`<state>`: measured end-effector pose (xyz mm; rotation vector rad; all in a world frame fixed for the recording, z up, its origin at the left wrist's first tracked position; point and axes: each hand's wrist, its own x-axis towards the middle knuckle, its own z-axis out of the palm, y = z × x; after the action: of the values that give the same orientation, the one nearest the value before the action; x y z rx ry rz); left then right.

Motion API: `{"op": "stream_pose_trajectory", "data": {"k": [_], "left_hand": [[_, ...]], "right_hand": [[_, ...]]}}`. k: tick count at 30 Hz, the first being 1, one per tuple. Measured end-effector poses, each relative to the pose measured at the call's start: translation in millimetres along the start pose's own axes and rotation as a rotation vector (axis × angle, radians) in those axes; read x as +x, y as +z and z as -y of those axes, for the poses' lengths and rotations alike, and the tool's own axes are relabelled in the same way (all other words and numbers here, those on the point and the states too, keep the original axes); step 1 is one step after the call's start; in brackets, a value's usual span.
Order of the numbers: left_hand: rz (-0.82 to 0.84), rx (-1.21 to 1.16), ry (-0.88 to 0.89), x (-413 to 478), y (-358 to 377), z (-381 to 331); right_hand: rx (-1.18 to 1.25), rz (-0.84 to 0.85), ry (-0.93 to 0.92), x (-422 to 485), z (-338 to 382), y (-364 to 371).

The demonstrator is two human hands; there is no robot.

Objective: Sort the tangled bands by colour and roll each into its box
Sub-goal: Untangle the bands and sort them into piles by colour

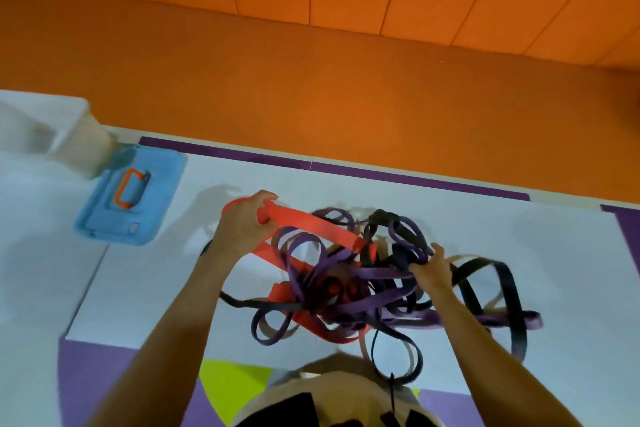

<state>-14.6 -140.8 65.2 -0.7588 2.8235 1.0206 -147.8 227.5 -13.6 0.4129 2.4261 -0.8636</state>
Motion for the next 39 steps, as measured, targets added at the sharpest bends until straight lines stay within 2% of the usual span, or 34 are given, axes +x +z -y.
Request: {"op": "stream_pose_trajectory", "data": {"k": [2, 4, 5, 7, 10, 13, 15, 17, 22, 25, 27, 29, 31, 34, 39], "left_hand": [[0.033, 0.051, 0.013, -3.1, 7.6, 8.4], [0.052, 0.121, 0.025, -6.7, 16.3, 14.6], [0.058, 0.156, 0.037, -8.9, 21.1, 16.7], [0.075, 0.139, 0.059, -13.8, 29.4, 17.9], [0.116, 0.098, 0.112, -20.5, 36.7, 13.7], [0.115, 0.149, 0.161, -25.0, 43.0, 12.5], [0.093, 0.209, 0.170, -26.5, 45.0, 12.1], [0.064, 0.240, 0.160, -26.9, 45.0, 12.5], [0.043, 0.282, 0.058, -27.6, 54.9, 13.5], [0.123, 0.328, -0.071, -27.9, 76.1, 2.9], [0.106, 0.364, -0.050, -26.9, 94.8, -12.6], [0.108, 0.249, 0.084, -22.0, 114.6, -34.6], [0.251, 0.022, 0.121, -18.1, 133.9, -60.5], [0.490, -0.117, 0.015, -13.7, 163.1, -88.2], [0.555, -0.260, -0.144, -8.2, 194.6, -91.2]], "right_hand": [[-0.214, -0.063, -0.087, -16.7, 8.9, 9.9], [-0.336, -0.158, -0.300, -36.5, 19.0, 20.5], [-0.345, -0.152, -0.420, -45.2, 23.6, 26.2], [-0.375, -0.002, -0.550, -57.4, 32.5, 39.3], [-0.604, 0.213, -0.437, -63.6, 43.9, 58.5], [-0.694, 0.141, -0.344, -67.7, 44.9, 70.9], [-0.595, 0.000, -0.321, -66.7, 44.0, 71.8], [-0.448, -0.071, -0.250, -58.5, 43.3, 67.8], [-0.085, -0.084, -0.126, -44.2, 26.4, 54.7], [0.019, -0.080, -0.132, -46.2, 11.5, 48.1], [0.065, -0.055, -0.139, -44.2, 3.9, 43.7], [0.090, -0.007, -0.147, -38.5, -0.5, 39.1], [0.135, 0.046, -0.175, -32.0, -3.4, 34.8], [0.242, 0.140, -0.223, -24.2, -11.6, 28.4], [0.337, 0.193, -0.240, -9.1, -31.2, 17.8]]}}
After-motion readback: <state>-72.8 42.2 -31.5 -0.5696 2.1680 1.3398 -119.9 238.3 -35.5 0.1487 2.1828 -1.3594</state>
